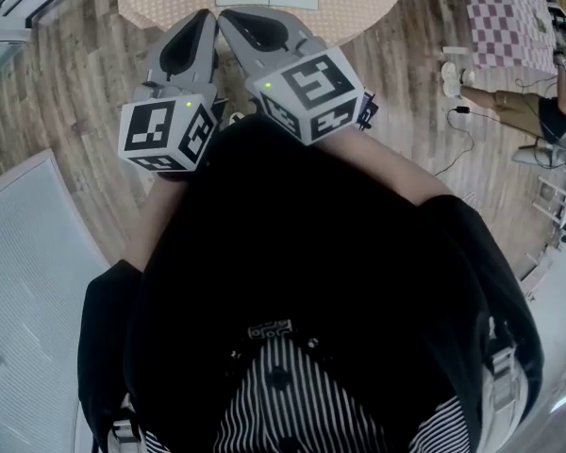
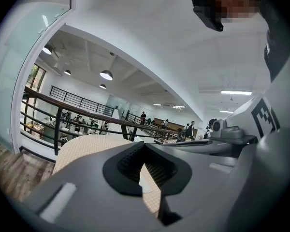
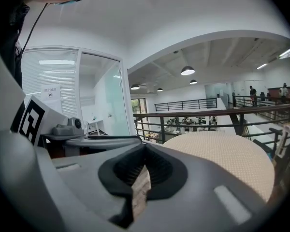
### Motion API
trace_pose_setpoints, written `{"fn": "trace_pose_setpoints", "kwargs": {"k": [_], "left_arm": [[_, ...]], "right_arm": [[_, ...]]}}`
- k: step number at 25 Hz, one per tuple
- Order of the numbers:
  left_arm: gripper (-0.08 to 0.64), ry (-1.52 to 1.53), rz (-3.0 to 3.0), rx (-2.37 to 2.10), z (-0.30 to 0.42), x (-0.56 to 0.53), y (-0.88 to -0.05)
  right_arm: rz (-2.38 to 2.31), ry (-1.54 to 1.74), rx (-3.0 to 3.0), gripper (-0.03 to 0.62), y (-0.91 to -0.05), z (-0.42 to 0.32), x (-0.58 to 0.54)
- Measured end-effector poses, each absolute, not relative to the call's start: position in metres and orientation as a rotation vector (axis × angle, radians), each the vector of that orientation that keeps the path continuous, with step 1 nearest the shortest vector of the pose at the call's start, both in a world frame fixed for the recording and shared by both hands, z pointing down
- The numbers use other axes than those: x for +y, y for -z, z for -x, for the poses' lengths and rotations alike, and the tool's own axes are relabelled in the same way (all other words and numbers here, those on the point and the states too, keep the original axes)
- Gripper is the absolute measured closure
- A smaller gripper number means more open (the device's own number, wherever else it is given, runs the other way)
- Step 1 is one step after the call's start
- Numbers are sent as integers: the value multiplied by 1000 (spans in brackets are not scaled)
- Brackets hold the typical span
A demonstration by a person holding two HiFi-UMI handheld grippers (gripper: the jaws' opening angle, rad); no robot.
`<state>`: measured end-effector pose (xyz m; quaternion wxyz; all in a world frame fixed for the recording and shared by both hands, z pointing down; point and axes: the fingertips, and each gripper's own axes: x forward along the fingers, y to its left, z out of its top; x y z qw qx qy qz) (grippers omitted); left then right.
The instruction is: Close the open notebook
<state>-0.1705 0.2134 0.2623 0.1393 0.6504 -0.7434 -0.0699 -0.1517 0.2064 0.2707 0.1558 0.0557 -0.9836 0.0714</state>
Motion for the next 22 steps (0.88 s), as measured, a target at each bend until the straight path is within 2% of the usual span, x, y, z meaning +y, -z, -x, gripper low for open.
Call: {"fn": "trace_pose_setpoints", "kwargs": {"k": [22], "left_arm": [[572, 59, -1835, -2072, 225, -45, -279]], "right_arm": [[-139, -415, -2769, 591, -289, 210, -54]]}}
